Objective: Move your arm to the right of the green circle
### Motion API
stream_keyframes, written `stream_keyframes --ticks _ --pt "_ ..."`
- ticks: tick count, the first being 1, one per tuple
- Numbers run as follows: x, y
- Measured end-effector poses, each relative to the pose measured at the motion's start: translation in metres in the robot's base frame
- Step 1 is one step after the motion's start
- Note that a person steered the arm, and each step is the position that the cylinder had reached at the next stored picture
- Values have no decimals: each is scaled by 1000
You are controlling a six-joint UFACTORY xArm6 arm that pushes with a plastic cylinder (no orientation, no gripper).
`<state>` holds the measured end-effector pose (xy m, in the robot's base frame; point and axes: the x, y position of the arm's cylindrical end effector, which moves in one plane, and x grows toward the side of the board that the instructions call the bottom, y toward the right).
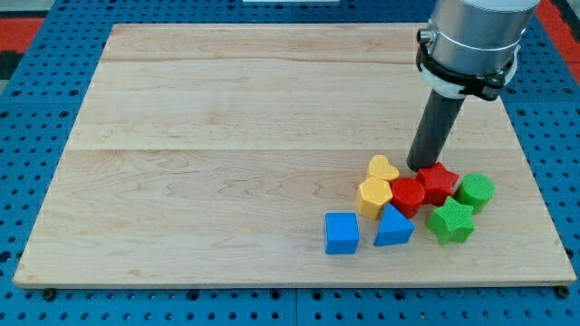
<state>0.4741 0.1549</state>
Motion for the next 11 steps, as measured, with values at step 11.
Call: stream_keyframes --ticks 11 --pt "-32 146"
